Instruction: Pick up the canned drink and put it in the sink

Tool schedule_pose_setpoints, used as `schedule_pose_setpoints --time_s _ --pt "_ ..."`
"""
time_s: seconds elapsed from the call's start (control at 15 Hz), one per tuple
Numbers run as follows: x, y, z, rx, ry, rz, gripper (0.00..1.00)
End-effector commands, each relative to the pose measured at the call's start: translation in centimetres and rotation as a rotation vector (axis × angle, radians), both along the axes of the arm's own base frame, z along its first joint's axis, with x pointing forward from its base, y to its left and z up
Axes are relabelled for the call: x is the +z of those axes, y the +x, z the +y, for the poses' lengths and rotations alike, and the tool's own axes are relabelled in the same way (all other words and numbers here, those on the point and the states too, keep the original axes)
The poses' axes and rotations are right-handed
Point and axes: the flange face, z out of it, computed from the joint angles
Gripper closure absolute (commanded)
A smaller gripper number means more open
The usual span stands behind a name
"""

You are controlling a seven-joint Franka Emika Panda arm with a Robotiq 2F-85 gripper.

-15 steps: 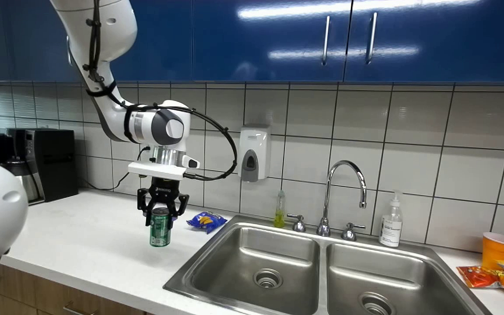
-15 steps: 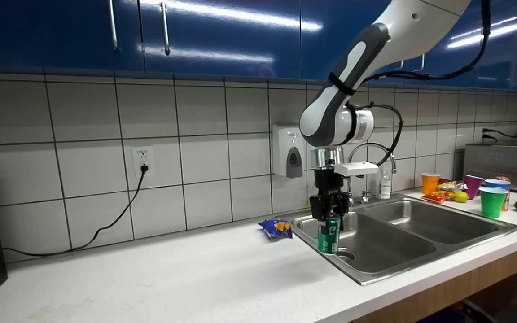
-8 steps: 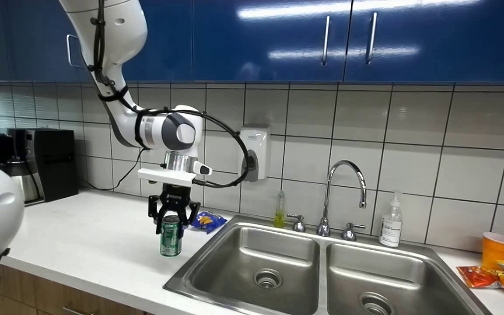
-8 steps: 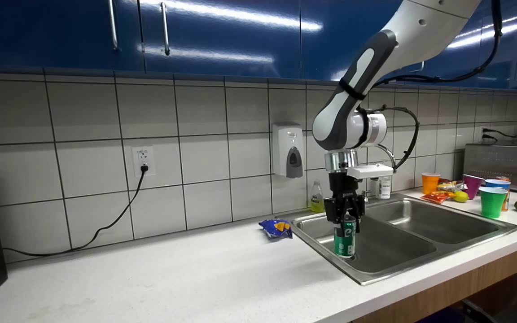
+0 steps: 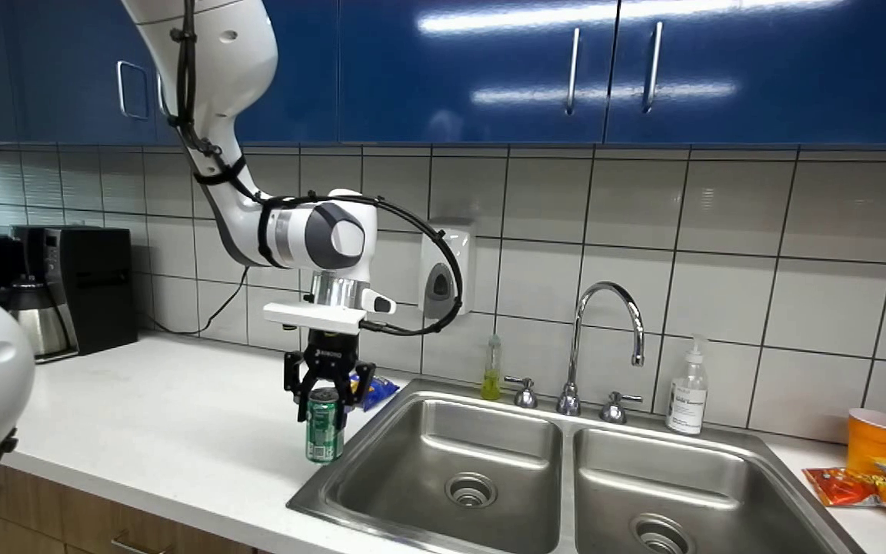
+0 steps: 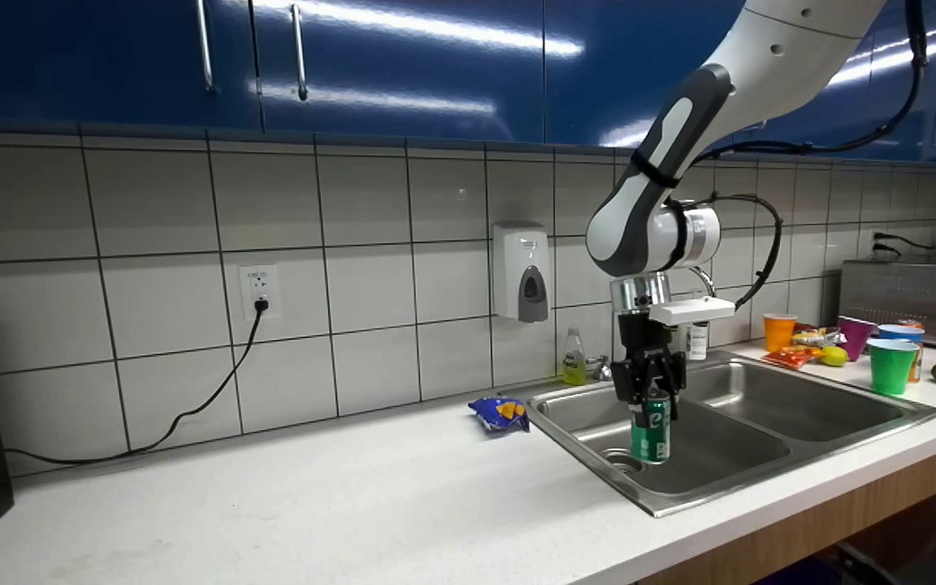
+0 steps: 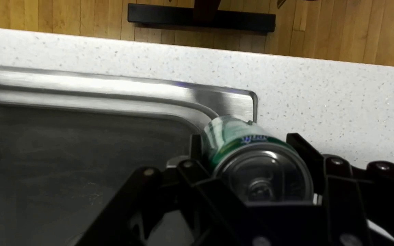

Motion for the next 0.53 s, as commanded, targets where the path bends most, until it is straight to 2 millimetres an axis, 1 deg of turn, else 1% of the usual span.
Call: schedule_pose_setpoints --time_s 0.0,0.47 --pt "0.0 0.2 -1.7 -0.043 -0.027 0.007 0.62" --pt "-1.9 0.6 -5.5 -0.105 -0.045 0.031 0.62"
